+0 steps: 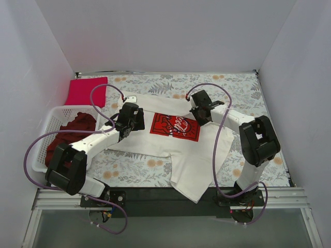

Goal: Fold and stack the t-shirts
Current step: Fold the tshirt

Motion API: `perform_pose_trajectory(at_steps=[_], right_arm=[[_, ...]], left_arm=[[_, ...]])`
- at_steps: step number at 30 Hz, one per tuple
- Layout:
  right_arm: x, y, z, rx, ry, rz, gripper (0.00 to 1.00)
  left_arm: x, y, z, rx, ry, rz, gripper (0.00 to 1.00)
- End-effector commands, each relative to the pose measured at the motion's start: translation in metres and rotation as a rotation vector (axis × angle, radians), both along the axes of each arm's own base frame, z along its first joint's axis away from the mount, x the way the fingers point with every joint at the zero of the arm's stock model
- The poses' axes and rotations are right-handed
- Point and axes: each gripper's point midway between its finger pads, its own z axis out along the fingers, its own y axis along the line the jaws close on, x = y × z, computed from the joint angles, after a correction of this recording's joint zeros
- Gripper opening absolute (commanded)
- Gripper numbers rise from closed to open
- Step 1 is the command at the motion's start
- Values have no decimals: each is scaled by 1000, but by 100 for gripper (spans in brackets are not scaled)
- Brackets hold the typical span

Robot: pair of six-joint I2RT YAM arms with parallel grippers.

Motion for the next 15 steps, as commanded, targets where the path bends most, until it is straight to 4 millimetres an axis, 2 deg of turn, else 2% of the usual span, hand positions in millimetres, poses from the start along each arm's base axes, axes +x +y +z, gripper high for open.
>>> perform_pose_trajectory(at_steps=[1,5,11,15], right_arm=[[-18,33,21,160,86,13,1],[-31,55,24,272,188,-12,1],[-44,95,39,477,313,-5,1],[-50,110,40,546,378,11,15]], left_arm=[[5,-2,10,-10,-22,1,56],[4,-3,10,-16,-20,-3,56],[3,-7,9,-35,-11,-17,56],[0,-18,9,-81,7,-49,56]])
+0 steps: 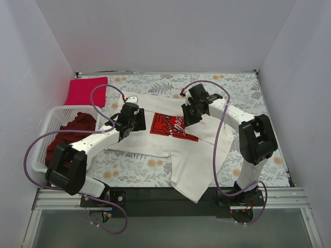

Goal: Fold and stack the t-shirts
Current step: Fold the tshirt

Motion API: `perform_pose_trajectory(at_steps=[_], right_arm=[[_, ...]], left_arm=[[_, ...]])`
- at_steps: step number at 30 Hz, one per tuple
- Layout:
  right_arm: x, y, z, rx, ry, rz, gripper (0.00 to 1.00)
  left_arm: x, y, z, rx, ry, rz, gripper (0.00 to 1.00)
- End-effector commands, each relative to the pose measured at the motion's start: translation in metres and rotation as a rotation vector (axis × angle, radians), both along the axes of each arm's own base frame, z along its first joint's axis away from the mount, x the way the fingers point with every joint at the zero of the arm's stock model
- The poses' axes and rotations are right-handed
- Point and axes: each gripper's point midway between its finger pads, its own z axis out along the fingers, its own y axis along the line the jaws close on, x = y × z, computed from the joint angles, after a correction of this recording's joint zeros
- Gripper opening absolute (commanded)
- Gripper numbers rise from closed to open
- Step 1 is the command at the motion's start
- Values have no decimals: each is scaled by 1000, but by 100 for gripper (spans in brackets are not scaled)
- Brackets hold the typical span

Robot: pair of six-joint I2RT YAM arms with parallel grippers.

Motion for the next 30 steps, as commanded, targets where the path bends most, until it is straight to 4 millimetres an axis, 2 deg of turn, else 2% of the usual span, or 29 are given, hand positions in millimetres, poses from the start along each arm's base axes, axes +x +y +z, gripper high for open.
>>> perform_pose_trajectory(at_steps=[1,3,5,7,8,10,11,12,14,15,16,17,18,19,21,22,24,27,30], right_arm=[[-11,24,10,117,93,19,16],[-14,20,14,115,82,15,22],[-15,8,20,96,53,-13,25],[-11,-11,22,68,26,-75,30],[-11,-20,32,73,-1,-110,31],[-11,-50,21,44,4,-209,33],[-11,-60,30,69,-16,-259,34],[-19,-83,14,60,25,-327,34],[-19,-97,18,132,0,-390,34],[-18,-114,15,153,6,-460,34],[-31,-122,0,160,43,-489,33],[-29,-127,4,189,8,-508,33],[-27,-138,3,211,5,-561,33],[-38,-141,-9,222,38,-577,33],[-36,-154,-12,253,27,-631,32],[-44,-153,-19,268,54,-640,32],[-41,-168,-23,292,44,-699,31],[-44,-171,-32,337,55,-710,29],[-51,-170,-45,363,95,-719,28]], left_arm=[[2,-13,11,-64,-3,-30,56],[-1,-25,11,-121,18,-58,56],[-1,-38,15,-188,39,-73,56],[-2,-57,20,-265,68,-122,56],[-1,-64,22,-291,75,-130,56],[0,-78,26,-352,95,-145,56],[3,-90,30,-368,95,-164,56],[4,-96,31,-383,102,-164,56],[9,-116,34,-399,107,-192,56],[11,-124,35,-408,110,-199,54],[12,-131,36,-420,115,-199,52],[8,-144,35,-426,128,-219,50],[13,-154,34,-433,129,-228,47],[13,-161,30,-436,144,-230,46],[12,-182,22,-432,164,-255,44],[8,-193,22,-436,170,-271,44],[6,-203,14,-425,183,-276,43],[2,-219,-8,-401,216,-273,41],[0,-232,-13,-396,222,-275,40]])
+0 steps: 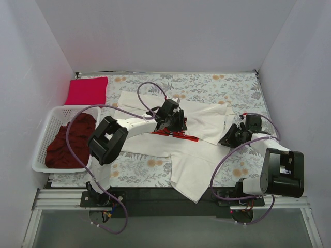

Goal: Fold and stack the t-shirts
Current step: Fold the tshirt

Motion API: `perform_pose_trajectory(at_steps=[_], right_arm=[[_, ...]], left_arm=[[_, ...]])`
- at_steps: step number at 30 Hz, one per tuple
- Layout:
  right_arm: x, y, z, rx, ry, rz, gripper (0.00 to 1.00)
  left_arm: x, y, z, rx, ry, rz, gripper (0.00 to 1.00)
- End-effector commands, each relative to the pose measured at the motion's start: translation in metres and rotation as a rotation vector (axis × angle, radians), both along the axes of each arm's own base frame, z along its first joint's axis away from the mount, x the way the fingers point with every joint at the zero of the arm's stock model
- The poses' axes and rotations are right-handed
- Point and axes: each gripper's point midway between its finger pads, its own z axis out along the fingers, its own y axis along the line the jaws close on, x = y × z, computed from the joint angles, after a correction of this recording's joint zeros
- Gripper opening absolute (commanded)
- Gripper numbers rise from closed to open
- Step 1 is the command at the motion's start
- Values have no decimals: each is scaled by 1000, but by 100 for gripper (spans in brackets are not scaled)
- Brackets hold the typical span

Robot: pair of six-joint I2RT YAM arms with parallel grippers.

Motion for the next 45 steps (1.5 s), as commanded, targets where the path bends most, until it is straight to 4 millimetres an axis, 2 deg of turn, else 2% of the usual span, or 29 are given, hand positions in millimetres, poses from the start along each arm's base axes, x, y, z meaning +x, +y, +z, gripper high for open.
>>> perform_pose_trajectory(at_steps=[1,11,15,24,35,38,43,45], right_arm=[[13,10,6,88,-80,16,28],[12,10,-5,108,-63,7,28],[9,12,-10,122,-45,6,28],[5,14,-12,136,-33,12,27],[5,16,-12,148,-36,28,18],[5,16,-12,143,-36,28,11],[6,16,-10,141,-46,31,1],[7,15,-8,142,-51,31,1]], left_arm=[[4,-15,9,-15,-20,23,39],[-2,-21,-17,48,0,31,38],[-5,-25,-21,53,6,24,38],[-13,-35,-19,46,9,-4,37],[-17,-42,-24,56,16,-7,30],[-12,-41,-24,64,0,15,24],[-11,-40,-29,79,4,18,5],[-10,-39,-29,85,0,25,0]])
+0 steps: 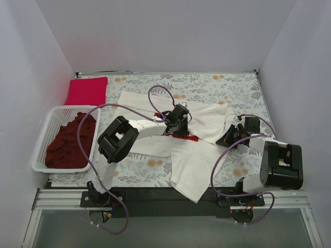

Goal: Fold and stack the t-shirts
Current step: Fold the tshirt

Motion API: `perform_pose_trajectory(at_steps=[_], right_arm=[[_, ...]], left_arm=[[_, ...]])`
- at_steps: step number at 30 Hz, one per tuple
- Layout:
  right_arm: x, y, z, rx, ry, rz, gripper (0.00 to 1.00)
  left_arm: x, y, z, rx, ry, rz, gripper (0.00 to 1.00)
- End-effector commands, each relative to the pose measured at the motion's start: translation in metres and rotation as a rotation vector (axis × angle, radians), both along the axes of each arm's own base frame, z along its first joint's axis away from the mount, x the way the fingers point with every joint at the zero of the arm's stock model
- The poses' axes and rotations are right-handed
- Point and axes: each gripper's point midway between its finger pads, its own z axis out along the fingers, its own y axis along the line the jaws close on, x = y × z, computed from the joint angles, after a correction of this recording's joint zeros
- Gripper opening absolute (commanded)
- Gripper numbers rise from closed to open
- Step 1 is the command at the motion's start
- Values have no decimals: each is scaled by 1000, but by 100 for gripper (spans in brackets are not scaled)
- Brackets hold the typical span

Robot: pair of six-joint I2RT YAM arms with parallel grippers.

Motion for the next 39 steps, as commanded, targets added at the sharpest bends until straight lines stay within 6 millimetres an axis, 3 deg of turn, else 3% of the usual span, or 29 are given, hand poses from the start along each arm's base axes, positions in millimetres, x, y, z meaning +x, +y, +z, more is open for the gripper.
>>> perform_pose_trajectory(at_steps=[1,19,23,25,28,39], right_arm=[[2,1,4,13,-27,11,1],[2,0,54,-3,-137,12,1],[-4,-2,57,-27,-136,19,1],[-5,-3,55,-34,-131,17,1],[-6,-1,52,-20,-116,27,1],[-10,-1,46,-23,-102,33,1]], left_arm=[[7,-2,9,10,-29,20,0],[10,16,70,11,-132,48,0],[9,22,69,23,-136,65,0],[8,23,60,31,-119,75,16],[8,15,49,23,-83,71,25],[16,7,21,55,-57,76,28]])
